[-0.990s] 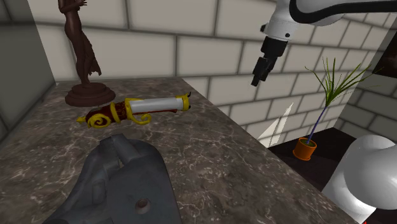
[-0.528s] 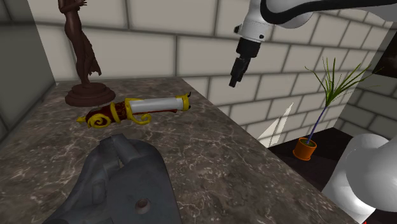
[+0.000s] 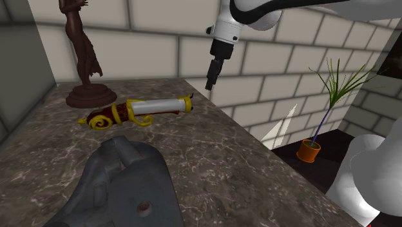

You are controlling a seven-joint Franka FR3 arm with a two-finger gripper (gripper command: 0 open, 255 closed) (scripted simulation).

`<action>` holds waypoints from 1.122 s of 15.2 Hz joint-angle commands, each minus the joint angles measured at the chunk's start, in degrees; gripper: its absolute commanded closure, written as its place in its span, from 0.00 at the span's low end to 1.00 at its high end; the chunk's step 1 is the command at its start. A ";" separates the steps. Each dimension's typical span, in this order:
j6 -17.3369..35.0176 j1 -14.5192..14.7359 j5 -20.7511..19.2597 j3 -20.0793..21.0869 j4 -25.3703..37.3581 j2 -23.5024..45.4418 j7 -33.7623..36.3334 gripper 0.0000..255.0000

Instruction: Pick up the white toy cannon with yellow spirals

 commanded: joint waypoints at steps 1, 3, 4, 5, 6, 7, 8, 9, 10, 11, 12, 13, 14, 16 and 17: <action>-0.06 1.12 1.07 0.58 2.72 2.74 -1.86 0.00; -0.13 2.21 2.02 1.33 5.64 5.69 -3.46 0.00; -0.22 2.74 2.47 1.73 7.14 7.15 -4.23 0.00; -0.34 3.26 2.89 2.14 8.67 8.59 -4.99 0.00; -0.50 3.76 3.29 2.58 10.22 10.03 -5.73 0.00; -0.69 4.26 3.66 3.03 11.80 11.45 -6.45 0.00; -0.91 4.75 4.00 3.50 13.40 12.87 -7.16 0.00; -1.16 5.23 4.31 3.98 15.03 14.28 -7.84 0.00; -1.45 5.72 4.59 4.47 16.68 15.69 -8.50 0.00; -1.76 6.21 4.85 4.97 18.37 17.09 -9.14 0.00; -2.11 6.69 5.07 5.48 20.08 18.48 -9.76 0.00; -2.48 7.18 5.26 6.00 21.82 19.87 -10.36 0.00; -2.88 7.68 5.42 6.54 23.59 21.27 -10.94 0.00; -3.77 8.71 5.65 7.60 27.22 24.06 -12.04 0.00; -4.27 9.24 5.71 8.15 29.09 25.46 -12.56 0.00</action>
